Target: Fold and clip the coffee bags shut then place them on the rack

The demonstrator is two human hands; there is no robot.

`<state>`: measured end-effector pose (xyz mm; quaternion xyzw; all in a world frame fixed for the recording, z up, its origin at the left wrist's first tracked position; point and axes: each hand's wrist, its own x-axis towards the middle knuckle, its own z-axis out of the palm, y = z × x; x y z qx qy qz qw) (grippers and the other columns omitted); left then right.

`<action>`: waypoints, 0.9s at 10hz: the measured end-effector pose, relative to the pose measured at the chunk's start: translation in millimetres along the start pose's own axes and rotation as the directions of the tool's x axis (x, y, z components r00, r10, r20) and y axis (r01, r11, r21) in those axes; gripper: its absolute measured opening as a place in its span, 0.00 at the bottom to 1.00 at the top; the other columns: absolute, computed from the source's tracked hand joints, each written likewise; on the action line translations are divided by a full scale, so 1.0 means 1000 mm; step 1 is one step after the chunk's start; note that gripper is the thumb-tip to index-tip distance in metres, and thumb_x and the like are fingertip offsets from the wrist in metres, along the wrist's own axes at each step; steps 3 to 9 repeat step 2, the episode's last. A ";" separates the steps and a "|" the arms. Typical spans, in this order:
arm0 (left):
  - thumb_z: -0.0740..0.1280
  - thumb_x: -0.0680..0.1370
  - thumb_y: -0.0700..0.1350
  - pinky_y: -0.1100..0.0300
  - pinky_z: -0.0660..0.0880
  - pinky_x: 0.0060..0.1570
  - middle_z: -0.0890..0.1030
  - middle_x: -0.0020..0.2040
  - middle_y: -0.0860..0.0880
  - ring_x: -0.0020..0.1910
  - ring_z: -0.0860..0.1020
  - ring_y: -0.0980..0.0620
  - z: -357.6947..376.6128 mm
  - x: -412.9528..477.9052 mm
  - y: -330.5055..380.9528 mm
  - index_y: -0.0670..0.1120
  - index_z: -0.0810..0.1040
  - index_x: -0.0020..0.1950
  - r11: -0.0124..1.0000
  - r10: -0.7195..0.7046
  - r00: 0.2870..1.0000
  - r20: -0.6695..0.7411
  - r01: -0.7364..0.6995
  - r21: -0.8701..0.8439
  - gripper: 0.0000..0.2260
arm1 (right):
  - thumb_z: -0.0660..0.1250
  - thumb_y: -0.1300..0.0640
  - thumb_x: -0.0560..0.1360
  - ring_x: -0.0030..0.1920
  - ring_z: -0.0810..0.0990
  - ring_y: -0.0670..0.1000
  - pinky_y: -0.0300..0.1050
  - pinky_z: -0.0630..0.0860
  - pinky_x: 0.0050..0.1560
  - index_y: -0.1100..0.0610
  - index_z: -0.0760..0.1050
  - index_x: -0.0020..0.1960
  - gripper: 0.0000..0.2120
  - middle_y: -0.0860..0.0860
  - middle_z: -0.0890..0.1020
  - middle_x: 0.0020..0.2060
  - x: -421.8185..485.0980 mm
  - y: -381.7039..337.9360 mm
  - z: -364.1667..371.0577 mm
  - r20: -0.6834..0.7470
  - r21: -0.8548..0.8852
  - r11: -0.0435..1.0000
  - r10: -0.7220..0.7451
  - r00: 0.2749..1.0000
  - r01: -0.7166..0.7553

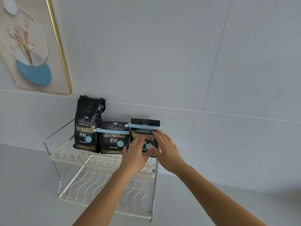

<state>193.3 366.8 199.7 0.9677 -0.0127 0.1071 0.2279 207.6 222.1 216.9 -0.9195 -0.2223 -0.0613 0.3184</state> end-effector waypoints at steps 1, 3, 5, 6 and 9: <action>0.53 0.80 0.57 0.38 0.46 0.72 0.47 0.79 0.51 0.77 0.46 0.51 -0.002 -0.006 -0.001 0.51 0.47 0.76 0.997 -0.009 0.998 0.057 0.005 0.080 0.28 | 0.48 0.43 0.80 0.77 0.42 0.48 0.59 0.45 0.76 0.49 0.46 0.76 0.27 0.46 0.47 0.78 -0.012 -0.004 0.005 0.099 -0.118 0.992 -0.028 0.995 0.040; 0.53 0.80 0.58 0.38 0.42 0.71 0.40 0.78 0.52 0.77 0.40 0.51 -0.011 -0.014 0.001 0.53 0.42 0.76 0.992 0.011 0.998 0.058 -0.018 0.122 0.30 | 0.46 0.40 0.80 0.77 0.40 0.47 0.58 0.41 0.75 0.49 0.45 0.76 0.28 0.46 0.45 0.78 -0.024 -0.008 0.002 0.109 -0.160 0.986 -0.038 0.993 0.056; 0.53 0.80 0.58 0.38 0.42 0.71 0.40 0.78 0.52 0.77 0.40 0.51 -0.011 -0.014 0.001 0.53 0.42 0.76 0.992 0.011 0.998 0.058 -0.018 0.122 0.30 | 0.46 0.40 0.80 0.77 0.40 0.47 0.58 0.41 0.75 0.49 0.45 0.76 0.28 0.46 0.45 0.78 -0.024 -0.008 0.002 0.109 -0.160 0.986 -0.038 0.993 0.056; 0.53 0.80 0.58 0.38 0.42 0.71 0.40 0.78 0.52 0.77 0.40 0.51 -0.011 -0.014 0.001 0.53 0.42 0.76 0.992 0.011 0.998 0.058 -0.018 0.122 0.30 | 0.46 0.40 0.80 0.77 0.40 0.47 0.58 0.41 0.75 0.49 0.45 0.76 0.28 0.46 0.45 0.78 -0.024 -0.008 0.002 0.109 -0.160 0.986 -0.038 0.993 0.056; 0.53 0.80 0.58 0.38 0.42 0.71 0.40 0.78 0.52 0.77 0.40 0.51 -0.011 -0.014 0.001 0.53 0.42 0.76 0.992 0.011 0.998 0.058 -0.018 0.122 0.30 | 0.46 0.40 0.80 0.77 0.40 0.47 0.58 0.41 0.75 0.49 0.45 0.76 0.28 0.46 0.45 0.78 -0.024 -0.008 0.002 0.109 -0.160 0.986 -0.038 0.993 0.056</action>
